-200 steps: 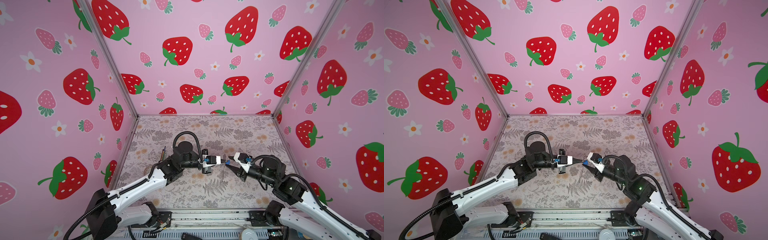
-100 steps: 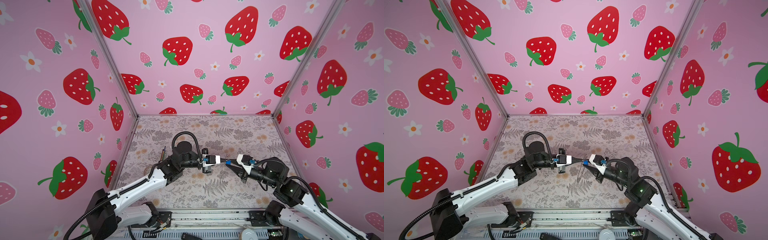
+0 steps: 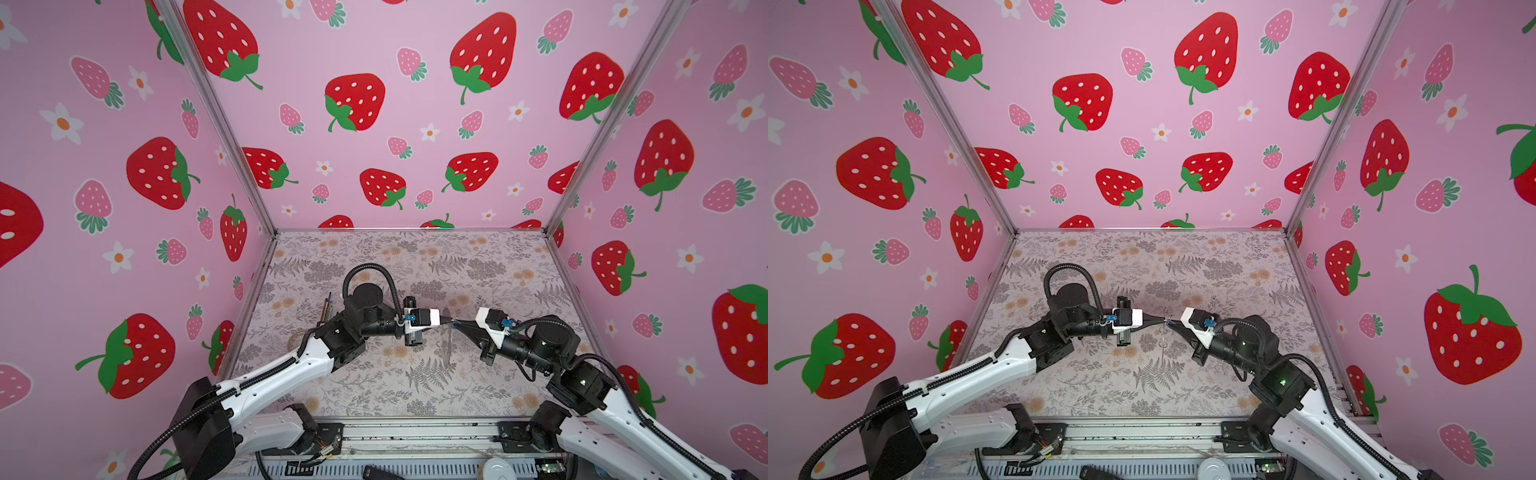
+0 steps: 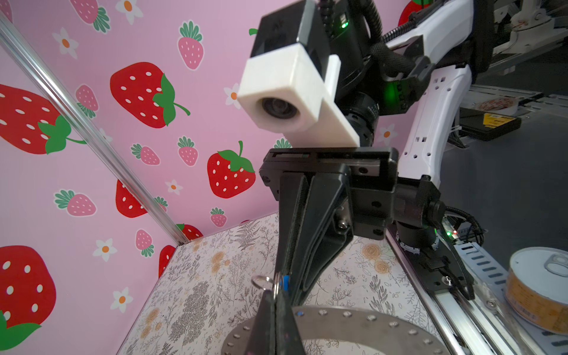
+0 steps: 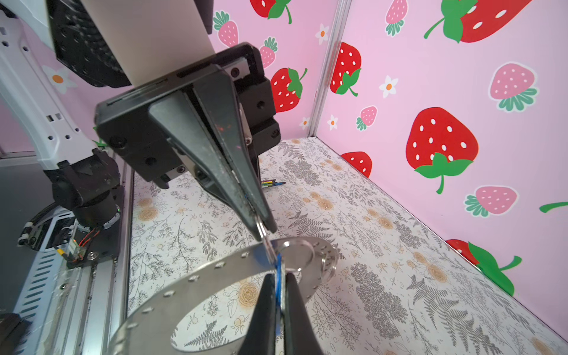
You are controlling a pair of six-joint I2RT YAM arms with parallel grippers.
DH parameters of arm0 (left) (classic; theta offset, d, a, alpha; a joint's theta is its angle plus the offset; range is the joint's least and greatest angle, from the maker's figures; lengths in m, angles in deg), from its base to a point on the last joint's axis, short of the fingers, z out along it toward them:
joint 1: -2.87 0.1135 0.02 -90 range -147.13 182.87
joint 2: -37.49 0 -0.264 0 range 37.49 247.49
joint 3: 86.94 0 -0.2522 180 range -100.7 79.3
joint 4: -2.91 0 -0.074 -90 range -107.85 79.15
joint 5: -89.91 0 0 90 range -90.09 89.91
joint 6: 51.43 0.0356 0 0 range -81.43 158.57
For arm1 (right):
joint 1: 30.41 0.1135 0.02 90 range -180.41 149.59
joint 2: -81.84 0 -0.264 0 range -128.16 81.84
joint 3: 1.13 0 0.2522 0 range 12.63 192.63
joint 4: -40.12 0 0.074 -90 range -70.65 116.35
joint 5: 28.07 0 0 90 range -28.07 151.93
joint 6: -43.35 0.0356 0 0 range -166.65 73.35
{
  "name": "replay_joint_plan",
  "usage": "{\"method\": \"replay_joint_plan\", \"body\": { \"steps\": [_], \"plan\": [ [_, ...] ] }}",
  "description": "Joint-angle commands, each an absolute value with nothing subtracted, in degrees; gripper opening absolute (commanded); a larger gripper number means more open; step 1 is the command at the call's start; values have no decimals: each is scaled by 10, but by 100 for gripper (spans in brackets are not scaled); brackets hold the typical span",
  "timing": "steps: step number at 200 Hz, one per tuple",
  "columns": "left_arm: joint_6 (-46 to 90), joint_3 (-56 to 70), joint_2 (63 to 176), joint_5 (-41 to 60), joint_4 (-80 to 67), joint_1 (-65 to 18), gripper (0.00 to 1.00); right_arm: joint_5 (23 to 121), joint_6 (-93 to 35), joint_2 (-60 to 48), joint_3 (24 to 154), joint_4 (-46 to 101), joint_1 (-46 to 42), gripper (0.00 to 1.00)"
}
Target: Put the keys on the keyring
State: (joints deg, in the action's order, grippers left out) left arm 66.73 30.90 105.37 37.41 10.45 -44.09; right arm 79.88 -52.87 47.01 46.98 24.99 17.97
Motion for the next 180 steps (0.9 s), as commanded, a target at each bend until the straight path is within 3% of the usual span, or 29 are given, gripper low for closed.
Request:
{"method": "replay_joint_plan", "body": {
  "steps": [1, 126, 180],
  "plan": [
    [642, 306, 1051, 340, 164, -437, 0, 764, -545, 462, 493, 215, 181, 0],
    [599, 333, 1095, 212, 294, -460, 0, 748, -550, 404, 535, 198, 182, 0],
    [634, 331, 1096, 173, 270, -471, 0, 674, -552, 401, 562, 173, 185, 0]
  ]
}}
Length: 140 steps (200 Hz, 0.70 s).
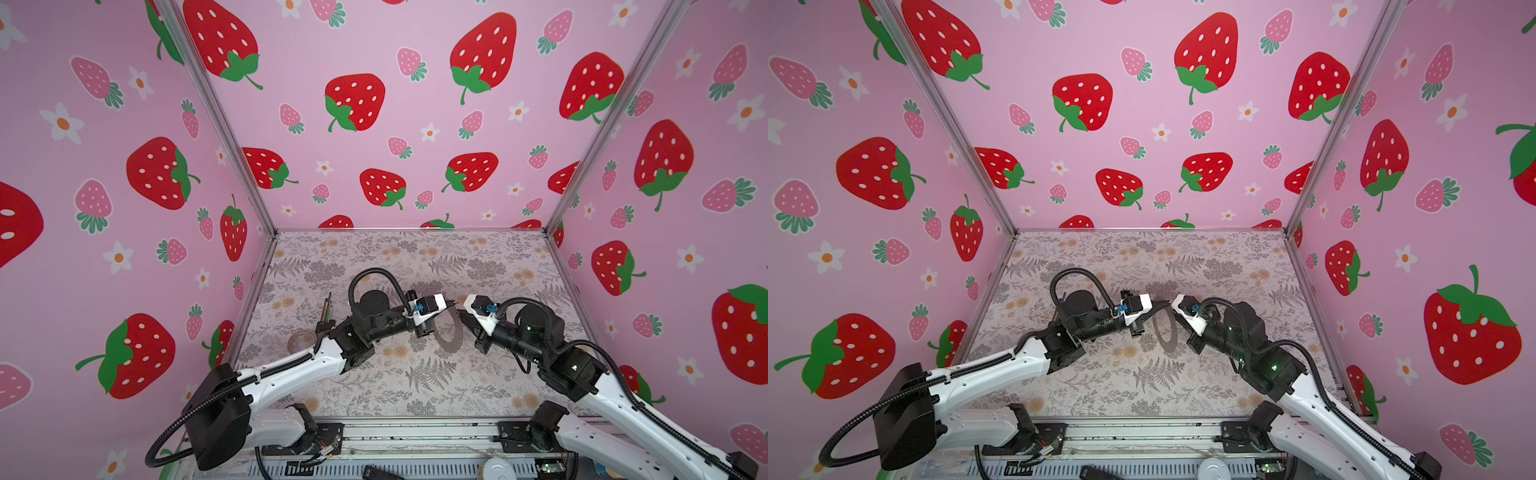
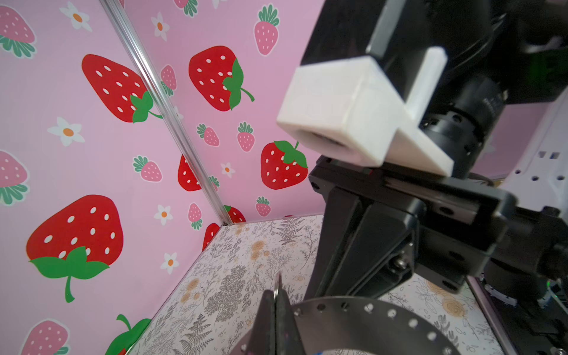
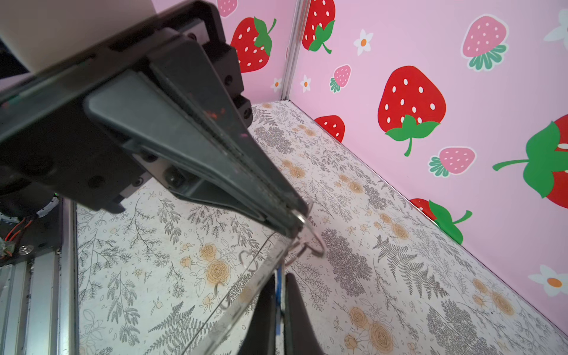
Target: Put the keys on the keyring
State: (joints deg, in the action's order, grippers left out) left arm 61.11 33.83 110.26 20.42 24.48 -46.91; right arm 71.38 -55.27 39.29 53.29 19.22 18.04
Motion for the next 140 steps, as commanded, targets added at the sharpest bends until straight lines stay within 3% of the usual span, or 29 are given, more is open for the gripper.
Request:
{"method": "replay_joint_plan", "body": {
  "steps": [1, 108, 123, 140],
  "plan": [
    [635, 331, 1096, 173, 269, -471, 0, 673, -553, 401, 563, 172, 185, 0],
    [658, 305, 1073, 190, 134, -456, 0, 623, -598, 400, 594, 133, 185, 0],
    [625, 307, 1066, 189, 119, -434, 25, 630, -607, 380, 601, 126, 185, 0],
    [599, 322, 1046, 181, 103, -407, 39, 643, -616, 350, 601, 132, 185, 0]
  ]
}}
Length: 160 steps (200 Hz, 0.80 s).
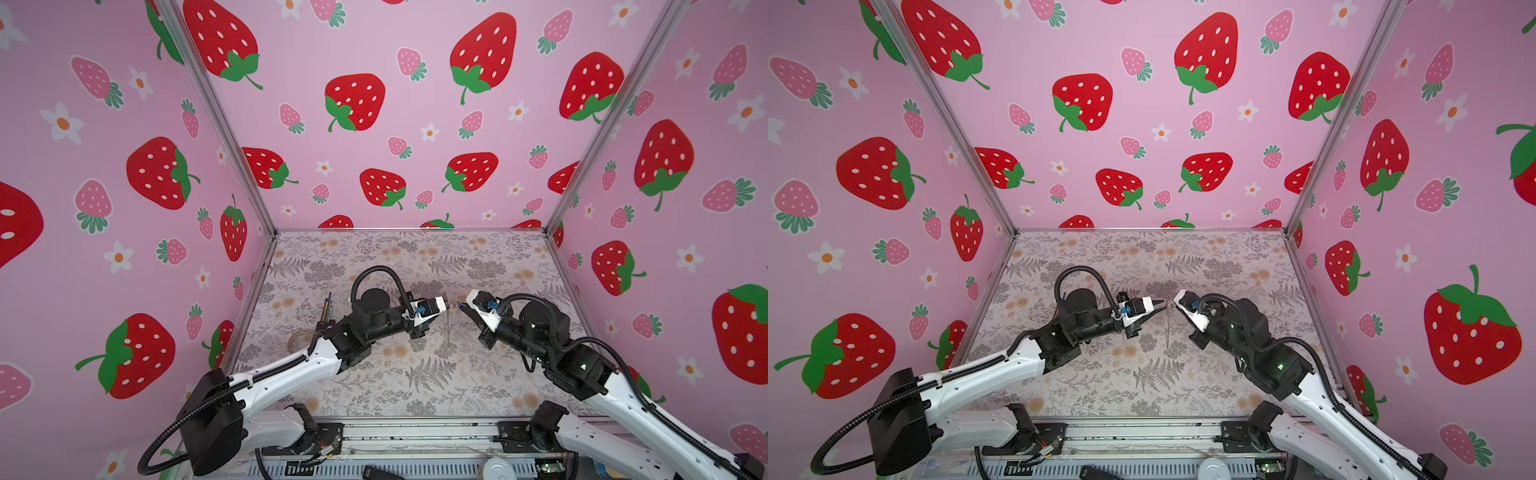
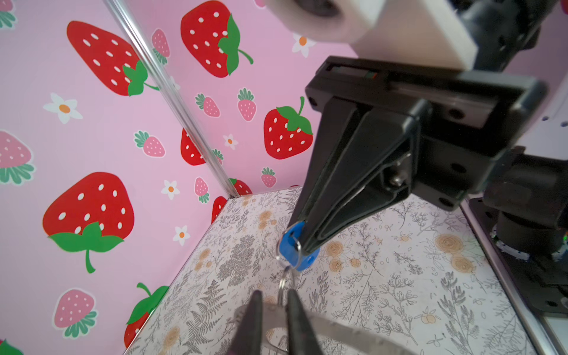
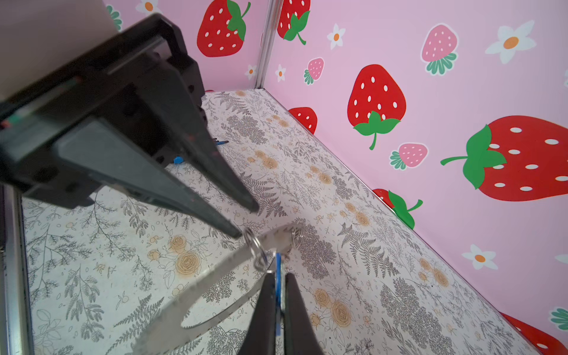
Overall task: Put the keys on the keyring
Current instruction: 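Lower the silver plate onto the table and open the left gripper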
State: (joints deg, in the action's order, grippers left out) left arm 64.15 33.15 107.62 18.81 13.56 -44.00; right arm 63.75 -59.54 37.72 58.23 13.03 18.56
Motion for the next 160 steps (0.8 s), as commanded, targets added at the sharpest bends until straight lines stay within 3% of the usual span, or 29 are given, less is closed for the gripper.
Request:
{"method": "replay_joint_plan", "body": {
  "steps": [1, 15, 40, 52, 76, 112, 160],
  "plan": [
    [598, 323, 1043, 181, 102, -405, 39, 645, -617, 348, 601, 134, 185, 0],
    [581, 338, 1014, 168, 76, -376, 48, 669, -620, 313, 598, 161, 185, 0],
    [548, 370, 946, 105, 21, -317, 51, 732, -611, 201, 607, 243, 189, 0],
    [531, 392, 910, 63, 7, -292, 59, 764, -599, 144, 622, 285, 193, 0],
    [513, 427, 851, 25, -15, -264, 64, 802, -571, 44, 662, 329, 197, 0],
    [504, 456, 837, 27, -24, -261, 65, 765, -562, -35, 680, 324, 185, 0],
    [506, 445, 884, 46, -23, -260, 65, 677, -596, -55, 637, 297, 149, 0]
  ]
}}
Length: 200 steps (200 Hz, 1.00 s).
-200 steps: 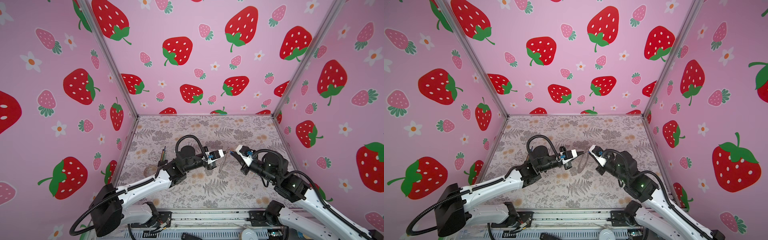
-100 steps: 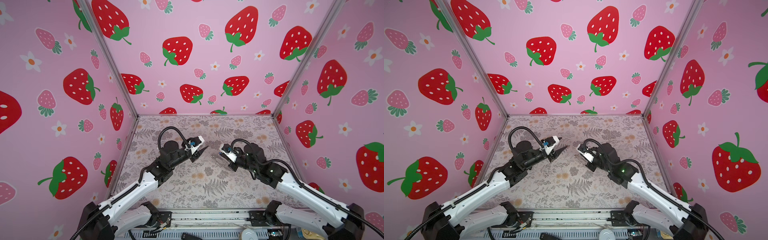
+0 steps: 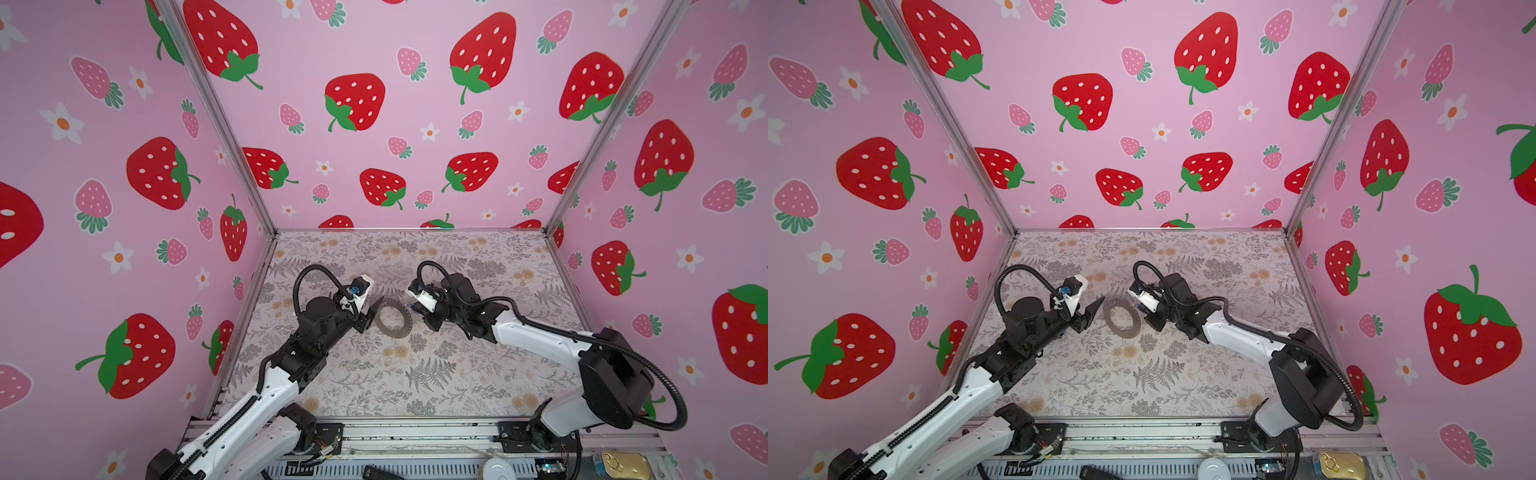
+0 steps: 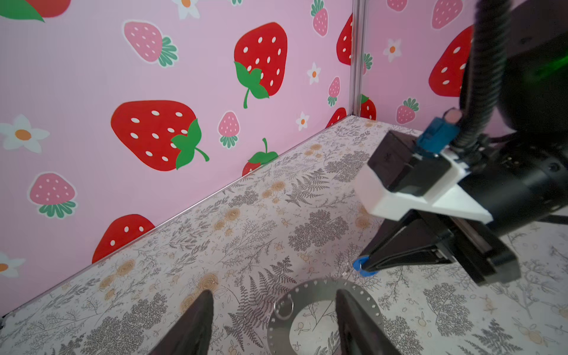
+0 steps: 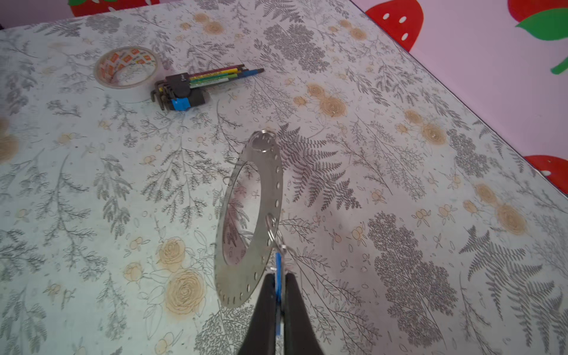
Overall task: Put the keys on the keyring
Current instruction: 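Lower the silver plate onto the table and open the left gripper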
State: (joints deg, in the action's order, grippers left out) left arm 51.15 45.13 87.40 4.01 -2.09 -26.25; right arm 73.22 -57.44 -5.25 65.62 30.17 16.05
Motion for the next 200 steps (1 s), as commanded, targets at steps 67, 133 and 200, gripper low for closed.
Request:
{"method": "replay_joint_plan", "body": {
  "steps": [67, 133, 200],
  "plan": [
    [512, 448, 910, 55, -26, -260, 65, 591, -634, -62, 584, 232, 84, 0],
    [527, 457, 943, 39, -25, -260, 65, 530, -641, -79, 563, 209, 83, 0],
    [532, 470, 954, -2, -12, -243, 65, 462, -623, -66, 573, 169, 83, 31]
  ]
}}
